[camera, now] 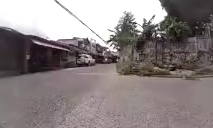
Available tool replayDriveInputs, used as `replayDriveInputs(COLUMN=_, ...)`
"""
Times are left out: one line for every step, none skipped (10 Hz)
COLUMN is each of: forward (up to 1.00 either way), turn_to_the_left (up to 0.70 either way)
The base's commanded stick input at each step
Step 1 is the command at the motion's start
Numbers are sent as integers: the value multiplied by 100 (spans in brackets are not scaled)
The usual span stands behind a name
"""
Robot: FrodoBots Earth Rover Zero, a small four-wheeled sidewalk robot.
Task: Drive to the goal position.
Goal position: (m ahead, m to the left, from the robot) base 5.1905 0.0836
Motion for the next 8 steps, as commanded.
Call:
replayDriveInputs(forward=70, turn_to_the_left=0)
replayDriveInputs(forward=70, turn_to_the_left=0)
replayDriveInputs(forward=70, turn_to_the_left=0)
replayDriveInputs(forward=70, turn_to_the_left=0)
replayDriveInputs(forward=70, turn_to_the_left=0)
replayDriveInputs(forward=70, turn_to_the_left=0)
replayDriveInputs(forward=70, turn_to_the_left=0)
replayDriveInputs(forward=70, turn_to_the_left=0)
